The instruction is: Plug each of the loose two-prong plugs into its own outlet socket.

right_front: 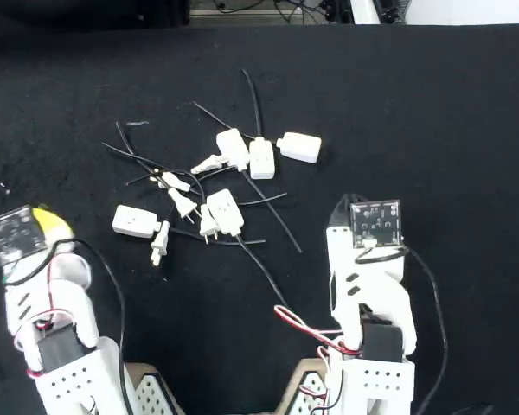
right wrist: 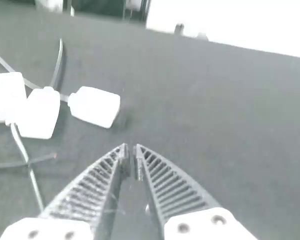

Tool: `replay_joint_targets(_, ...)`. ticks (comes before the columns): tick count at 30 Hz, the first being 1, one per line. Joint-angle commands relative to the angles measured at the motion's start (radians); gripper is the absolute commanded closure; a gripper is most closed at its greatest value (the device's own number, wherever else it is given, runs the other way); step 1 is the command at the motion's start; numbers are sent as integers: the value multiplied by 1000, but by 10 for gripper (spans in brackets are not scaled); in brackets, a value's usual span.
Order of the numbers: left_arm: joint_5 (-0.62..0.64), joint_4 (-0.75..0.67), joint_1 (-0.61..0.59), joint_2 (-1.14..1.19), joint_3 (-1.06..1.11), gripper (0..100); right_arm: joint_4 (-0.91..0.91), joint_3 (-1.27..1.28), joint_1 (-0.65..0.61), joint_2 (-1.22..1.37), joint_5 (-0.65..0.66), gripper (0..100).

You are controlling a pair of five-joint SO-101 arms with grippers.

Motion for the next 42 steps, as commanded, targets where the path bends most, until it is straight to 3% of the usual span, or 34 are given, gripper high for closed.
replay_joint_targets(1,5,-26,33,-5,-197,906,-9,-222,-9,-97,18,986)
replay_joint_targets(4,3,91,136,-2,-351,822,97,-435,-11,-97,18,986)
replay_joint_targets(9,0,193,248,52,-512,837,247,-750,-69,-96,18,986)
replay_joint_targets(13,-2,193,292,261,-526,834,305,-857,-195,-87,18,986)
replay_joint_targets(18,-26,187,354,647,-582,834,302,-871,-245,70,18,986)
replay_joint_targets(24,104,195,449,1079,-768,777,204,-874,-255,421,15,982)
replay_joint_targets(30,213,192,536,1421,-917,727,132,-865,-256,814,-146,818)
replay_joint_targets(34,226,190,562,1600,-1010,727,84,-851,-250,1009,-236,834)
replay_joint_targets(42,404,193,552,1811,-1072,726,-114,-723,-253,1194,-242,857)
